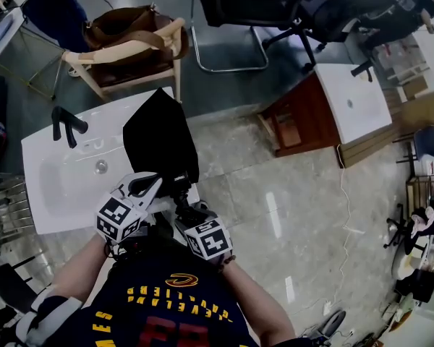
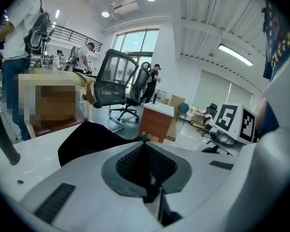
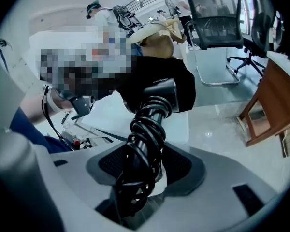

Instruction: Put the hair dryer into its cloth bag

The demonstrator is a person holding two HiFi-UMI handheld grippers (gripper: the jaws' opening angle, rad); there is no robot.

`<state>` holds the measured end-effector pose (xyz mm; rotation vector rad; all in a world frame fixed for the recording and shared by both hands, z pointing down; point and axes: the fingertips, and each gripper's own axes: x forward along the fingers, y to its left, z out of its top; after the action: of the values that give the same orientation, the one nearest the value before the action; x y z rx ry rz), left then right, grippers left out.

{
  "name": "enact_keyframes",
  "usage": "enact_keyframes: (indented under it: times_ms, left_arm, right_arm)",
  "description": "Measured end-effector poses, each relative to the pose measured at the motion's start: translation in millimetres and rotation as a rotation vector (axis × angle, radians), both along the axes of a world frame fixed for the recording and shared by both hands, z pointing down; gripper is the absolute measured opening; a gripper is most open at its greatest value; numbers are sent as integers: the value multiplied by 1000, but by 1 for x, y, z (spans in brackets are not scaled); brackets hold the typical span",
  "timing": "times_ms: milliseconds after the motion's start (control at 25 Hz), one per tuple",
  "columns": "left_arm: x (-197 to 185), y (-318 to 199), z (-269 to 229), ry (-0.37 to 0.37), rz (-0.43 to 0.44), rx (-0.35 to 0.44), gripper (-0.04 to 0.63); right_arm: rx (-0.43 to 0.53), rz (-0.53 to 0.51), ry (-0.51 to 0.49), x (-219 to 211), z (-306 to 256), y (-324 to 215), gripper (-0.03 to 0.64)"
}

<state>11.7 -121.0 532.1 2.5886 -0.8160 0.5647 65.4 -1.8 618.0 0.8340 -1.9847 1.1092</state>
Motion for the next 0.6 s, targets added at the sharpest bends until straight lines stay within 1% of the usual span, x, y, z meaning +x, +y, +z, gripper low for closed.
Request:
enact_keyframes:
  times_ms: [160, 240, 280, 360, 440, 600]
  left_arm:
    - [-13, 4, 8, -15, -15, -24, 14]
    - [-17, 7, 11, -13, -19, -33, 14]
    - [-16, 8, 10, -8, -19, -35, 14]
    - [-10, 10, 5, 4, -16, -29, 14]
    - [-2, 11, -2, 12, -9, -15, 14]
    - [18, 15, -12, 15, 33, 14, 14]
  right_arm:
    - [-6, 132, -42, 21, -4, -9, 232]
    - [2, 166, -60, 25, -7, -15, 232]
    - [4, 167, -64, 24, -8, -17, 232]
    - [6, 141, -58, 18, -8, -19, 232]
    - [12, 92, -39, 9, -6, -17, 232]
    - [49, -7, -2, -14, -5, -18, 232]
